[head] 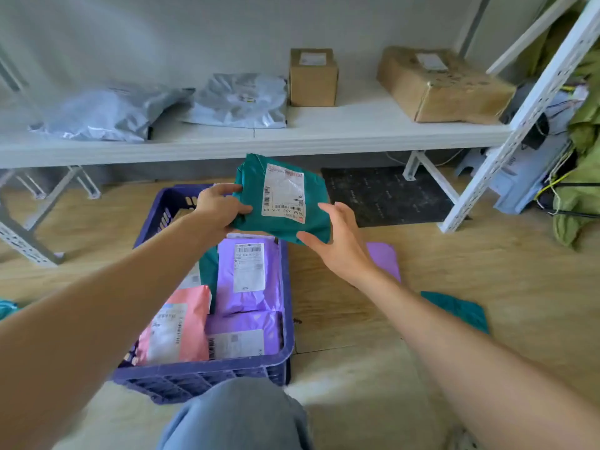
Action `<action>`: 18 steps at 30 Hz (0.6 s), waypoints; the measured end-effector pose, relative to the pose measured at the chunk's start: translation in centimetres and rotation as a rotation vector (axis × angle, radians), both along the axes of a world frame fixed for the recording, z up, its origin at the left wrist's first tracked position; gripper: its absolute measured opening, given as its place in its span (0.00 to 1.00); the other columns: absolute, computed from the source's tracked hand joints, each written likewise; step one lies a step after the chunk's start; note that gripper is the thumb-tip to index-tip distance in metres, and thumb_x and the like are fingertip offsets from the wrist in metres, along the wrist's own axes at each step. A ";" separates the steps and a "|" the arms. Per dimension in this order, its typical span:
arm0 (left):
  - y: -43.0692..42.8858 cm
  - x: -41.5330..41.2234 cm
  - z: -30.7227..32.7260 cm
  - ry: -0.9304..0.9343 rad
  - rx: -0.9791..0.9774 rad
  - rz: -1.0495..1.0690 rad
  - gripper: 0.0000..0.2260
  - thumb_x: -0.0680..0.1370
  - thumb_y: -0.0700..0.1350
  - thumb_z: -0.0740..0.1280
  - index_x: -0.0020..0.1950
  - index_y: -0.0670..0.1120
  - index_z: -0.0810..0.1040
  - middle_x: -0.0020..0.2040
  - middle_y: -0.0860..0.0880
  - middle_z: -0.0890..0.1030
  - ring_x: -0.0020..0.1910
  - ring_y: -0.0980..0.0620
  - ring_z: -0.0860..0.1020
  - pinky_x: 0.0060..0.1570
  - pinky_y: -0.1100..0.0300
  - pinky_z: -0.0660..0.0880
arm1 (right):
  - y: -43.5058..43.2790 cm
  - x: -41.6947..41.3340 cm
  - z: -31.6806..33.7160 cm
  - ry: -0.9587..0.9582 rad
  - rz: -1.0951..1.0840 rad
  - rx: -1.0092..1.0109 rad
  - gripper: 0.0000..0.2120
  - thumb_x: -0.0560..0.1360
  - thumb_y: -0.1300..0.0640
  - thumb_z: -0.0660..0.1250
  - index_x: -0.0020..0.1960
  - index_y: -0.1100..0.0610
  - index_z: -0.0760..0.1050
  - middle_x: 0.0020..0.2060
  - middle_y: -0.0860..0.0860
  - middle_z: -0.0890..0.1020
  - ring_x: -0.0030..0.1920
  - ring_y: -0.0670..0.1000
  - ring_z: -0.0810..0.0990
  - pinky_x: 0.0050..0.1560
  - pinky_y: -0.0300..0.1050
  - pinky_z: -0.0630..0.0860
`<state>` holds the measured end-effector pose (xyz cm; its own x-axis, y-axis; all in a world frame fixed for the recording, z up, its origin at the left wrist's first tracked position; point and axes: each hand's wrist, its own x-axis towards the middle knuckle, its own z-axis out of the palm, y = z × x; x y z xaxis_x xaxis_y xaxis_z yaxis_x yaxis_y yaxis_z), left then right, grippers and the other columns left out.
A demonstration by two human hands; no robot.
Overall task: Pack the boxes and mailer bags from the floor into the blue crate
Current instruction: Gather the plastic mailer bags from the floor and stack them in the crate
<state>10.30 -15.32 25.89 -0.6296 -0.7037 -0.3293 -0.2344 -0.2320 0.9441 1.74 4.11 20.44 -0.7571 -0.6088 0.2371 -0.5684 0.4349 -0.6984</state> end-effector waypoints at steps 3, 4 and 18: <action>-2.9 3.0 -0.5 -0.009 0.009 0.056 0.21 0.74 0.27 0.64 0.63 0.44 0.75 0.55 0.40 0.79 0.46 0.41 0.80 0.44 0.46 0.80 | -3.6 1.6 0.2 -0.316 0.029 -0.106 0.30 0.74 0.50 0.70 0.72 0.52 0.63 0.66 0.48 0.67 0.67 0.46 0.66 0.66 0.40 0.64; -3.9 3.9 -0.9 -0.021 0.004 0.073 0.22 0.73 0.26 0.64 0.63 0.45 0.75 0.55 0.40 0.79 0.47 0.41 0.80 0.47 0.44 0.79 | -5.0 2.1 0.0 -0.446 0.024 -0.160 0.30 0.73 0.50 0.71 0.72 0.51 0.64 0.65 0.46 0.68 0.66 0.46 0.68 0.66 0.43 0.68; -11.2 11.1 -13.4 -0.580 -0.398 -0.107 0.37 0.72 0.53 0.71 0.75 0.48 0.55 0.67 0.43 0.72 0.63 0.39 0.72 0.63 0.45 0.69 | -17.2 7.5 -9.5 -0.597 0.007 0.065 0.25 0.72 0.63 0.71 0.68 0.58 0.71 0.67 0.55 0.73 0.64 0.54 0.74 0.63 0.43 0.72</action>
